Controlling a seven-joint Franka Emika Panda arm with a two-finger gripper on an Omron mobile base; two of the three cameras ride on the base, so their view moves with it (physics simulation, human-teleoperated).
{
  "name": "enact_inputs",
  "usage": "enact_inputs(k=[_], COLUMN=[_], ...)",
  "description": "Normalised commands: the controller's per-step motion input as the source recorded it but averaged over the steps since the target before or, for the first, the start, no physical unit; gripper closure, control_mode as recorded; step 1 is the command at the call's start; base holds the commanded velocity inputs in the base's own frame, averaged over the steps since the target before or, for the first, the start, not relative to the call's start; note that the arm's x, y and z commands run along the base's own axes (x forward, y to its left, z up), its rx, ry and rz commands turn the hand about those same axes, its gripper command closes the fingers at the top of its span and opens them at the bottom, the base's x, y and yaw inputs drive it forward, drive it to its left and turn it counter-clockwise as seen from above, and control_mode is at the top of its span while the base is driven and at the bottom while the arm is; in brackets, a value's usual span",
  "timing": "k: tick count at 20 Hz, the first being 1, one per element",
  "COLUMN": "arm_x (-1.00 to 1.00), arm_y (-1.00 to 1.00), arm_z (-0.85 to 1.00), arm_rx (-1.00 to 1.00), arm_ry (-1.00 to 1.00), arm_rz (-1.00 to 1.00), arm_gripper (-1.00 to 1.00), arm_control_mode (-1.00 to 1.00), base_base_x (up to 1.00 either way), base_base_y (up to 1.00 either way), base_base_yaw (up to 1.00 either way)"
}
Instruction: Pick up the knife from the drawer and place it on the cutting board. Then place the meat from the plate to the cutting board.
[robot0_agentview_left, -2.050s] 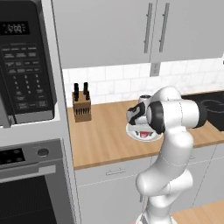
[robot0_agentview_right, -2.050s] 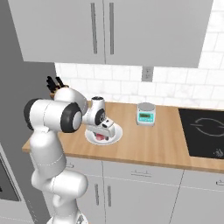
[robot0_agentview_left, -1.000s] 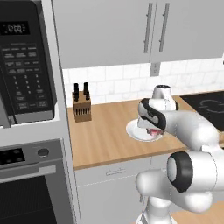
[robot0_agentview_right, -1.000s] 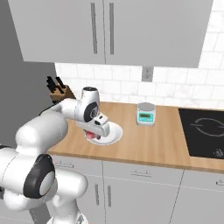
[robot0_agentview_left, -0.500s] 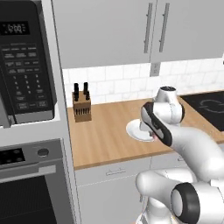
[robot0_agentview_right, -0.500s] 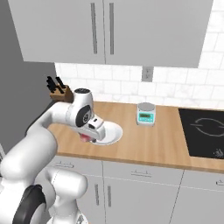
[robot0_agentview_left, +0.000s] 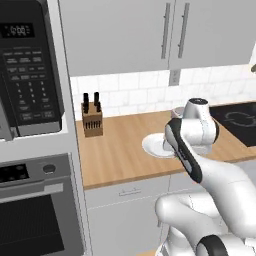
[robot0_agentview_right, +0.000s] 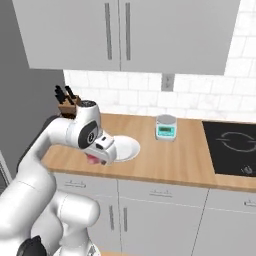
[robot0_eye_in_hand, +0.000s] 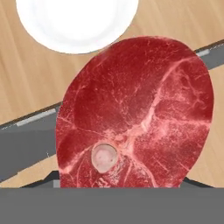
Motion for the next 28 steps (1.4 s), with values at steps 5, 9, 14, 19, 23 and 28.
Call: enact_inputs(k=[5,9,14,19,23,28], arm_x=[0.0,0.0,0.0,0.0,0.0,0.0], arm_y=[0.0,0.0,0.0,0.0,0.0,0.0], arm_z=[0.0,0.0,0.0,0.0,0.0,0.0], arm_rx=[0.0,0.0,0.0,0.0,0.0,0.0], arm_ry=[0.0,0.0,0.0,0.0,0.0,0.0], arm_rz=[0.0,0.0,0.0,0.0,0.0,0.0], arm_gripper=[1.0,1.0,1.0,1.0,1.0,1.0], arm_control_mode=[1.0,1.0,1.0,1.0,1.0,1.0], base_base_x=[-0.72,-0.26,-0.05,0.03,0.21,0.29], base_base_y=[-0.12,-0.38,-0.4,-0.55,-0.76,-1.0], base_base_yaw=[-0.22,-0.54,-0.8,-0.87,-0.81,-0.7])
